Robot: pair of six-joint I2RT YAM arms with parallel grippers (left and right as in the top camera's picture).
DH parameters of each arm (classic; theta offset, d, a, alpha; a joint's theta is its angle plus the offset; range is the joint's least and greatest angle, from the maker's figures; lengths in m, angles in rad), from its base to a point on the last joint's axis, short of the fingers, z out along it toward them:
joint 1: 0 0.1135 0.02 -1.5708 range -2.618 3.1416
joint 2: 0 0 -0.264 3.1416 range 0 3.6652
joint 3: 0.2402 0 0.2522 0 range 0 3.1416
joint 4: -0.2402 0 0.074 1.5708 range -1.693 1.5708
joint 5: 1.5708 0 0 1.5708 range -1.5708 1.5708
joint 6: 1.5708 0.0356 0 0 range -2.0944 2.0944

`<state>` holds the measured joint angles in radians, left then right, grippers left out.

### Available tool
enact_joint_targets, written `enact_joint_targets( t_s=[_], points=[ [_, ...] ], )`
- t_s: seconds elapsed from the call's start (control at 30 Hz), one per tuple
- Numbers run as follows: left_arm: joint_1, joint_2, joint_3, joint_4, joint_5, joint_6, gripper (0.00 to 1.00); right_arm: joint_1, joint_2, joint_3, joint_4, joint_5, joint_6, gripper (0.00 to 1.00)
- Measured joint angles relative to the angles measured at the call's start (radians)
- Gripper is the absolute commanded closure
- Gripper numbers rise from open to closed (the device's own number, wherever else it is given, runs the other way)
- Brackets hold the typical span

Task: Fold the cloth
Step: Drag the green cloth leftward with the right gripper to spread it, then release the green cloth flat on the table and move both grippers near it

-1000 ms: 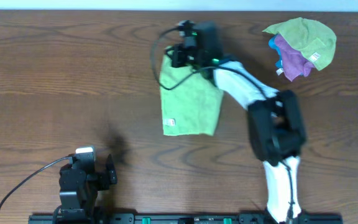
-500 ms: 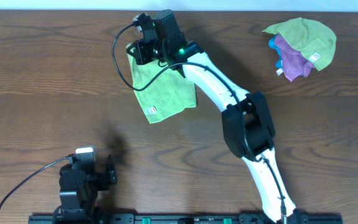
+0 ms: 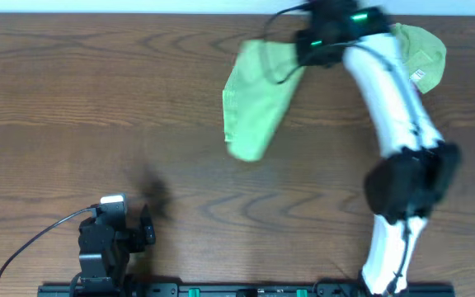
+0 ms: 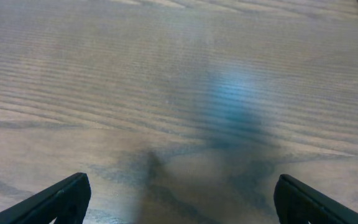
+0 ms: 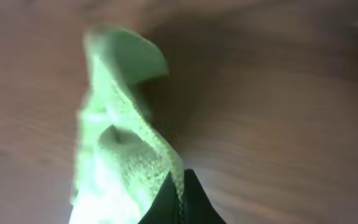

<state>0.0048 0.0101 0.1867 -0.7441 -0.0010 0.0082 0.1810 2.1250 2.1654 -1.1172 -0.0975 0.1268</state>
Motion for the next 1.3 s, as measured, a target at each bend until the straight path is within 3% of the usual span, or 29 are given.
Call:
enact_joint_targets(
  t_s=[0.07, 0.1, 0.17, 0.33, 0.57, 0.83, 1.1, 1.3],
  points=[
    [0.0, 0.0, 0.0, 0.0, 0.0, 0.0, 0.04, -0.057, -0.045, 0.009, -0.051, 0.074, -0.013, 0.55],
    [0.0, 0.0, 0.0, 0.0, 0.0, 0.0, 0.05, -0.091, -0.06, 0.015, -0.069, 0.11, -0.02, 0.46],
    [0.0, 0.0, 0.0, 0.0, 0.0, 0.0, 0.04, -0.139, -0.063, 0.016, -0.104, 0.147, -0.026, 0.44],
    [0.0, 0.0, 0.0, 0.0, 0.0, 0.0, 0.05, -0.164, -0.054, 0.014, -0.182, 0.156, -0.033, 0.46],
    [0.0, 0.0, 0.0, 0.0, 0.0, 0.0, 0.05, -0.141, -0.054, 0.014, -0.262, -0.016, -0.077, 0.54],
    [0.0, 0.0, 0.0, 0.0, 0.0, 0.0, 0.05, -0.142, -0.054, -0.002, -0.362, -0.17, -0.19, 0.52],
    [0.0, 0.0, 0.0, 0.001, 0.001, -0.006, 0.05, -0.142, -0.059, -0.008, -0.384, -0.262, -0.269, 0.29],
    [0.0, 0.0, -0.01, 0.07, 0.055, -0.149, 0.05, -0.15, -0.183, -0.196, -0.364, -0.261, -0.302, 0.16]
  ],
)
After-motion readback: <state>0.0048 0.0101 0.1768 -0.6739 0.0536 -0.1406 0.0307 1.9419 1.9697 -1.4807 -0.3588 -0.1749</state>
